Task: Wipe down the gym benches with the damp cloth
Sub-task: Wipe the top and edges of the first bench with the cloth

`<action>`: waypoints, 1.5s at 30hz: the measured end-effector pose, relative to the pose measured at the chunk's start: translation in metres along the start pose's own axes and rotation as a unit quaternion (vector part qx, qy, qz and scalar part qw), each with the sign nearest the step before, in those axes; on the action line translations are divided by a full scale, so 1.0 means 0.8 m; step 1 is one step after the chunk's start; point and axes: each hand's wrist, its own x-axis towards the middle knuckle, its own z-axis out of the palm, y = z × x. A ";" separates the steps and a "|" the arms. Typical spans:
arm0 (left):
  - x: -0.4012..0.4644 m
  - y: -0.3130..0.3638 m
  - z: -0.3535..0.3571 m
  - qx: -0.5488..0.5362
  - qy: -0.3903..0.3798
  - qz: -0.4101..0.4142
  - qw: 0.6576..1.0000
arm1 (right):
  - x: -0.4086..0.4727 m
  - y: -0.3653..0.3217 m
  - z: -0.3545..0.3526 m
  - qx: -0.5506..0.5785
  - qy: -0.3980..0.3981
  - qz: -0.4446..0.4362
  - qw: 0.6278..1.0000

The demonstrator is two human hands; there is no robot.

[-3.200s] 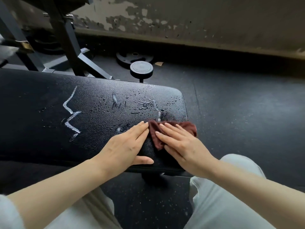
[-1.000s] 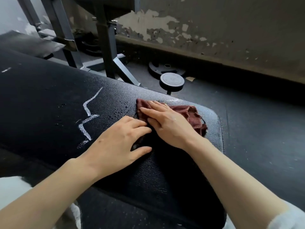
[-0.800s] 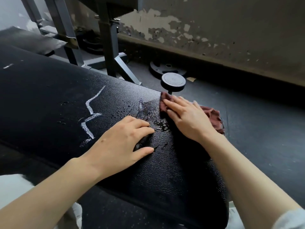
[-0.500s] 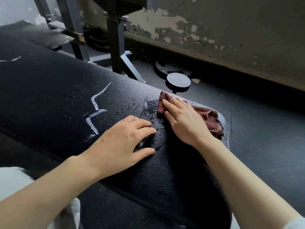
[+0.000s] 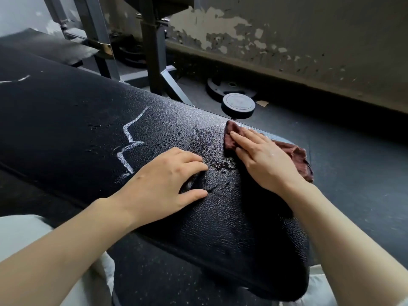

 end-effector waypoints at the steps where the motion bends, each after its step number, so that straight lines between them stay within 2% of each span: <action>1: -0.001 0.000 -0.001 -0.001 0.002 0.001 1.000 | -0.002 -0.002 0.000 -0.001 0.004 0.008 1.000; 4: -0.007 0.000 -0.003 0.005 0.013 -0.003 1.000 | -0.009 -0.028 0.004 -0.001 -0.006 -0.001 1.000; 8: -0.021 0.002 -0.009 0.025 0.015 -0.022 0.999 | -0.025 -0.083 0.021 0.008 -0.023 -0.095 0.995; 10: -0.029 0.001 -0.013 0.034 0.012 -0.030 0.999 | -0.031 -0.093 0.025 0.007 -0.020 -0.113 0.993; 13: -0.042 0.003 -0.015 0.027 0.010 -0.043 0.999 | -0.042 -0.075 0.016 0.000 -0.023 -0.103 0.994; 18: -0.062 0.014 -0.013 0.008 0.016 -0.054 0.998 | -0.069 -0.030 -0.001 -0.016 -0.030 0.009 0.999; 21: -0.071 0.018 -0.013 0.011 0.026 -0.060 0.998 | -0.074 -0.029 -0.002 -0.014 -0.025 0.030 0.999; 24: -0.084 0.022 -0.014 0.011 0.046 -0.082 0.995 | -0.075 -0.063 0.007 -0.001 -0.019 0.001 1.000; 29: -0.106 0.023 -0.016 0.010 0.079 -0.131 0.988 | -0.089 -0.142 0.035 -0.002 -0.021 -0.129 0.991; 32: -0.113 0.019 -0.018 0.007 0.090 -0.146 0.985 | -0.099 -0.141 0.032 -0.002 -0.026 -0.162 0.986; 39: -0.119 0.025 -0.016 -0.010 0.103 -0.130 0.986 | -0.128 -0.066 0.000 -0.025 -0.061 -0.115 0.991; 42: -0.119 0.028 -0.016 -0.008 0.099 -0.127 0.987 | -0.127 -0.078 0.010 -0.025 -0.048 -0.089 0.995; 45: -0.116 0.033 -0.015 0.002 0.091 -0.138 0.986 | -0.127 -0.113 0.024 -0.022 -0.033 -0.106 0.994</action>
